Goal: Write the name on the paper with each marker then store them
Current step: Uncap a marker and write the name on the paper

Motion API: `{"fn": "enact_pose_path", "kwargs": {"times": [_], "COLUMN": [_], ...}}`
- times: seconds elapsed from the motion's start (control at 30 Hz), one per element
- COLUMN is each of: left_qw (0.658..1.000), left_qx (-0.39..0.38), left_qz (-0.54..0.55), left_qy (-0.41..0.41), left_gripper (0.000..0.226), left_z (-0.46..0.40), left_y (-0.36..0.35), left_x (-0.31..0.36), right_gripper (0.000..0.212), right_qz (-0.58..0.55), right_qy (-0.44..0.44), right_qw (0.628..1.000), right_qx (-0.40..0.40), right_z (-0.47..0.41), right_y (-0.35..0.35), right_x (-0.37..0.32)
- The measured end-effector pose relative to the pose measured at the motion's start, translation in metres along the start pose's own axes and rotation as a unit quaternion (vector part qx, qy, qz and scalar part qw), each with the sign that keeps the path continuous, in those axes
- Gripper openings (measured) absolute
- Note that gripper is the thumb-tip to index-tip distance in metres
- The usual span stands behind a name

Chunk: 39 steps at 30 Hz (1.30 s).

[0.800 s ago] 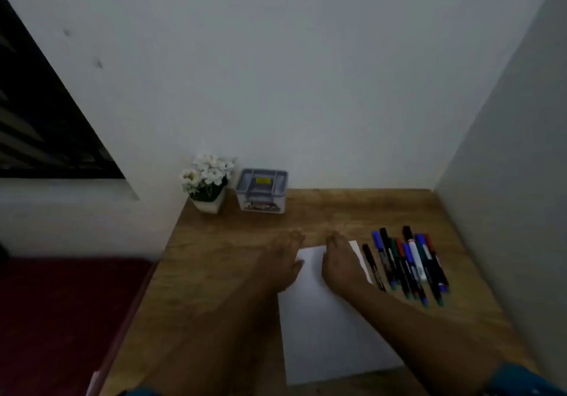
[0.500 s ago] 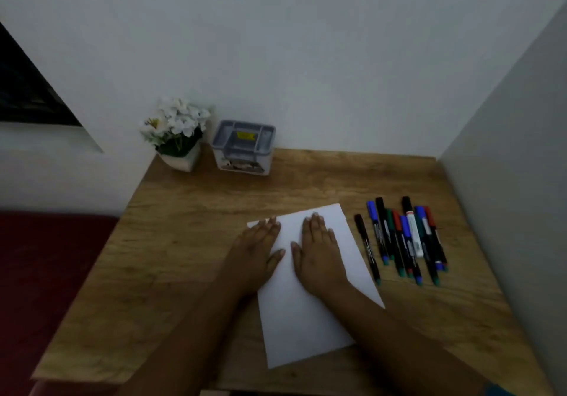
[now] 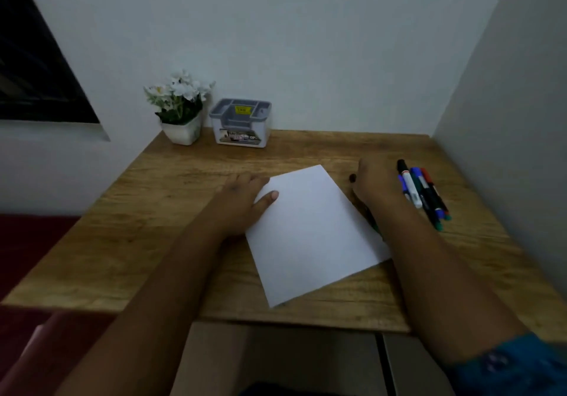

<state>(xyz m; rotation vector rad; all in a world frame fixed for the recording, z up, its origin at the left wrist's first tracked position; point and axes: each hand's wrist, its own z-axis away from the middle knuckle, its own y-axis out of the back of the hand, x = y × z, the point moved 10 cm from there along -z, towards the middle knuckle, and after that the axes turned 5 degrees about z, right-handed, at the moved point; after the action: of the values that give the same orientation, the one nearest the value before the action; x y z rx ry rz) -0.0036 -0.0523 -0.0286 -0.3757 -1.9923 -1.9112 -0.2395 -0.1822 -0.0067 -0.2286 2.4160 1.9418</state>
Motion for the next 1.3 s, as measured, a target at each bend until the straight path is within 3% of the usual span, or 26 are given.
{"fn": "enact_pose_path", "kwargs": {"times": [0.2,0.37,0.47,0.53,0.57,0.8,0.9,0.97,1.03,1.13,1.2,1.3], "left_qw": [0.984,0.964,0.971,0.981,0.983,0.975,0.984,0.988,0.983,0.978,0.976,0.978], "left_qx": [0.089,0.213,0.193,0.144,0.127,0.109,0.112,0.122,0.124,0.154,0.146,0.109], "left_qz": [0.142,0.111,0.052,0.017,0.015,0.055,0.057,0.085,0.134,0.141,0.163,0.175], "left_qy": [-0.060,-0.115,-0.132,-0.128,-0.131,-0.187,-0.125,-0.037,0.029,0.031,0.020,0.024], "left_gripper": [0.040,0.047,0.042,0.020,0.014,0.035,0.028,0.037,0.039,0.022,0.018,0.018], "left_z": [0.047,0.070,0.068,0.066,0.067,0.074,0.049,0.031,0.016,-0.003,-0.016,-0.031], "left_y": [0.016,0.056,0.061,0.055,0.053,0.049,0.045,0.045,0.042,0.041,0.036,0.025], "left_x": [0.045,0.074,0.081,0.079,0.076,0.055,0.025,-0.009,-0.039,-0.054,-0.054,-0.055], "right_gripper": [0.021,0.023,0.017,0.019,0.021,0.031,0.036,0.031,0.036,0.026,0.028,0.024], "right_qz": [-0.051,-0.112,-0.207,-0.186,-0.167,-0.083,-0.090,-0.154,-0.333,-0.578,-0.649,-0.645], "right_qy": [0.071,0.265,0.364,0.381,0.380,0.358,0.321,0.285,0.221,0.091,0.016,-0.008], "right_qw": [0.995,0.958,0.908,0.905,0.910,0.929,0.939,0.938,0.905,0.800,0.742,0.738], "right_qx": [-0.039,-0.004,-0.025,-0.023,-0.020,-0.037,-0.090,-0.122,-0.149,-0.136,-0.167,-0.197], "right_z": [0.034,0.089,0.129,0.141,0.143,0.134,0.114,0.101,0.089,0.076,0.072,0.063], "right_y": [0.006,0.054,0.075,0.078,0.076,0.043,0.025,0.018,0.016,0.005,-0.018,-0.037], "right_x": [-0.029,-0.096,-0.133,-0.143,-0.145,-0.143,-0.138,-0.130,-0.118,-0.100,-0.100,-0.099]}}
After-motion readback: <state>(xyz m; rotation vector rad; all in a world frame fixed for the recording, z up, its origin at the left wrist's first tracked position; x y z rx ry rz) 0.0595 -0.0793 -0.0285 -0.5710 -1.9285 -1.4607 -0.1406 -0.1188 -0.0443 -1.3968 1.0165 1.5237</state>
